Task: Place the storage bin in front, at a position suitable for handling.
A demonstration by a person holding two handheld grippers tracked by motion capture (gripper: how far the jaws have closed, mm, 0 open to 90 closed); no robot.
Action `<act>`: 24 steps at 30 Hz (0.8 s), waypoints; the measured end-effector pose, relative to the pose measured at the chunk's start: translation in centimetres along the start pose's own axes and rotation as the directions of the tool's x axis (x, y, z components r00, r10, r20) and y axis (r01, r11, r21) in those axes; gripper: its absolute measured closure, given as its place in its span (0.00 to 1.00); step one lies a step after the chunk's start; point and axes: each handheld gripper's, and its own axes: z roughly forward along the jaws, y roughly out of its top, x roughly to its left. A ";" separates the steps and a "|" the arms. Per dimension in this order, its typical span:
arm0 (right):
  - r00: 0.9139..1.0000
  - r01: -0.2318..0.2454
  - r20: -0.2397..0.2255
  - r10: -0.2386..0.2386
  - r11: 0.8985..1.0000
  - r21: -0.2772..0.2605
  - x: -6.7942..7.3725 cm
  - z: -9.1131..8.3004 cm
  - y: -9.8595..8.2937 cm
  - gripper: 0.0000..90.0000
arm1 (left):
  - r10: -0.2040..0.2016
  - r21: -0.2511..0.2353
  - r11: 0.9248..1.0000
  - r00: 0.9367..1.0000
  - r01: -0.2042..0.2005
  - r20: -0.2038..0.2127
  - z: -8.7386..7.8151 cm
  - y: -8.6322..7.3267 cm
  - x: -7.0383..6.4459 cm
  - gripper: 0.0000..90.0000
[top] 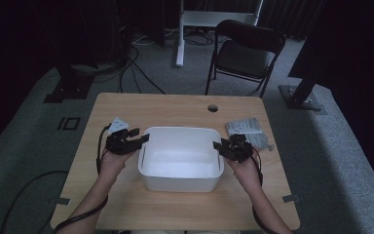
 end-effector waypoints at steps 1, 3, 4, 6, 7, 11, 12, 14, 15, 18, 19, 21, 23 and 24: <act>1.000 -0.006 -0.002 0.006 1.000 0.000 0.0 0.0 0.0 0.72 | 0.001 0.001 1.000 1.000 -0.001 0.006 0.1 0.1 0.0 0.55; 1.000 0.006 0.000 -0.006 1.000 -0.002 0.0 0.1 -0.1 0.72 | 0.002 0.004 1.000 1.000 -0.002 0.006 0.3 0.2 0.1 0.56; 1.000 0.004 -0.003 -0.004 1.000 0.002 -0.1 0.1 0.0 0.72 | 0.002 0.007 1.000 1.000 -0.002 0.009 0.6 0.3 0.2 0.56; 1.000 0.003 -0.004 -0.003 1.000 0.003 -0.1 0.2 0.0 0.72 | -0.001 0.007 1.000 1.000 0.001 0.010 0.8 0.4 0.2 0.61; 1.000 0.005 -0.002 -0.005 1.000 0.004 -0.1 0.2 0.0 0.72 | 0.000 0.006 1.000 1.000 0.000 0.015 0.8 0.5 0.1 0.63; 1.000 0.010 0.001 -0.010 1.000 0.005 -0.2 0.3 0.1 0.74 | 0.011 0.019 1.000 0.999 -0.012 0.031 0.7 0.6 -0.3 0.76; 1.000 0.010 0.005 -0.010 1.000 0.005 -0.1 0.3 0.2 0.75 | 0.016 0.023 1.000 1.000 -0.016 0.022 0.7 0.6 -0.4 0.77; 1.000 0.012 0.014 -0.012 1.000 0.008 -0.1 0.4 0.3 0.77 | 0.014 0.029 0.999 1.000 -0.014 0.020 0.7 0.6 -0.4 0.77; 1.000 0.014 0.020 -0.014 1.000 0.007 -0.1 0.4 0.3 0.78 | 0.012 0.036 0.999 1.000 -0.012 0.019 0.6 0.6 -0.5 0.77; 0.999 0.022 0.032 -0.022 1.000 0.005 0.0 0.6 0.5 0.82 | 0.038 0.065 0.997 0.999 -0.038 -0.002 0.6 0.5 -0.9 0.76; 0.999 0.023 0.032 -0.023 1.000 0.004 0.0 0.7 0.6 0.82 | 0.038 0.065 0.997 0.999 -0.038 -0.002 0.6 0.5 -0.9 0.77; 1.000 0.018 0.022 -0.018 1.000 0.006 0.0 0.8 0.7 0.84 | 0.026 0.066 0.997 1.000 -0.027 0.016 0.6 0.0 -1.0 0.76; 0.999 0.021 0.026 -0.022 1.000 0.011 0.0 0.9 0.9 0.86 | 0.023 0.068 0.997 1.000 -0.024 0.011 0.5 -0.1 -1.0 0.76; 0.999 0.027 0.029 -0.028 1.000 0.013 0.0 0.9 1.0 0.86 | 0.009 0.055 0.998 1.000 -0.010 0.022 0.3 -0.4 -1.0 0.76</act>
